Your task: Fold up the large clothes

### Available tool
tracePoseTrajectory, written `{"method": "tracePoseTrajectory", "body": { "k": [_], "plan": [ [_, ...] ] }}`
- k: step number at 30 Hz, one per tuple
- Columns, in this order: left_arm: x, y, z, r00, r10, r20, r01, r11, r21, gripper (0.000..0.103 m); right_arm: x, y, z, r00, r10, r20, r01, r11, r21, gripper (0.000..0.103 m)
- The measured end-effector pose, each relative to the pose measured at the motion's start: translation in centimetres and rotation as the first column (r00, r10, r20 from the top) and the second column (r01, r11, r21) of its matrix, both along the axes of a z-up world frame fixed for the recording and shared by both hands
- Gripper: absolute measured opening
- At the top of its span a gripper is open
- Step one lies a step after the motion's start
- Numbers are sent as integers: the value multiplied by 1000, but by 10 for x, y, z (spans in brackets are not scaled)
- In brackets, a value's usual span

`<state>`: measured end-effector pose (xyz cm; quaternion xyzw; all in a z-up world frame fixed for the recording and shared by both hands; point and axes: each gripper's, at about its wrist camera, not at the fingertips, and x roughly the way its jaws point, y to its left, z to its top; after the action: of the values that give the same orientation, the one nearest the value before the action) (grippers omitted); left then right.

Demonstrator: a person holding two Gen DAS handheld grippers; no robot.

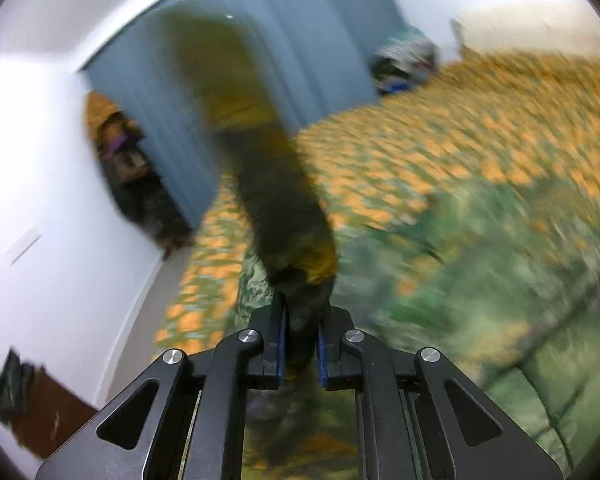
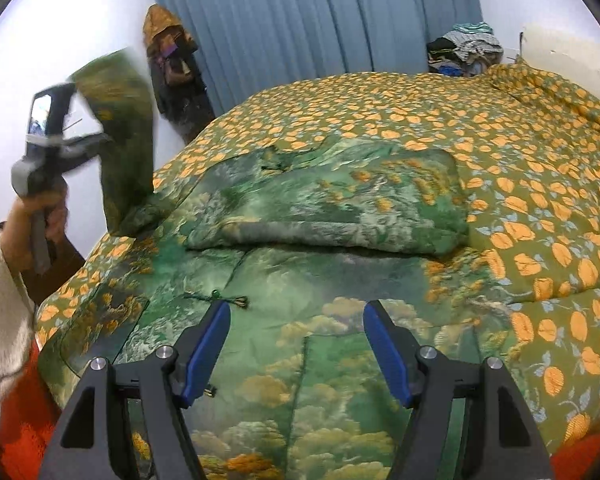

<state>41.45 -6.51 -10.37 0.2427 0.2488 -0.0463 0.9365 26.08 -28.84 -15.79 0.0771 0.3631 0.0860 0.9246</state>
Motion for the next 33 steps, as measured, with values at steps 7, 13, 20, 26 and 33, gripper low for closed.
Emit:
{"method": "tracePoseTrajectory", "body": {
  "k": [7, 13, 20, 26, 33],
  "plan": [
    [-15, -48, -78, 979, -40, -202, 62, 993, 104, 15, 5, -15, -4, 999, -28, -20, 28, 999, 17, 71],
    [-37, -36, -81, 959, -66, -277, 83, 995, 50, 68, 49, -18, 8, 999, 19, -40, -15, 995, 102, 71],
    [-60, 29, -47, 940, -16, -342, -67, 971, -231, 68, 176, -15, -16, 978, 79, -192, -4, 932, 362, 71],
    [-74, 81, -48, 935, 65, -348, -182, 931, -317, 70, 225, 10, -68, 926, 112, -361, 72, 886, 458, 71],
    [-62, 113, -61, 913, 125, -389, -279, 885, -372, 70, 249, 52, -45, 945, 165, -282, -69, 945, 321, 15]
  ]
}}
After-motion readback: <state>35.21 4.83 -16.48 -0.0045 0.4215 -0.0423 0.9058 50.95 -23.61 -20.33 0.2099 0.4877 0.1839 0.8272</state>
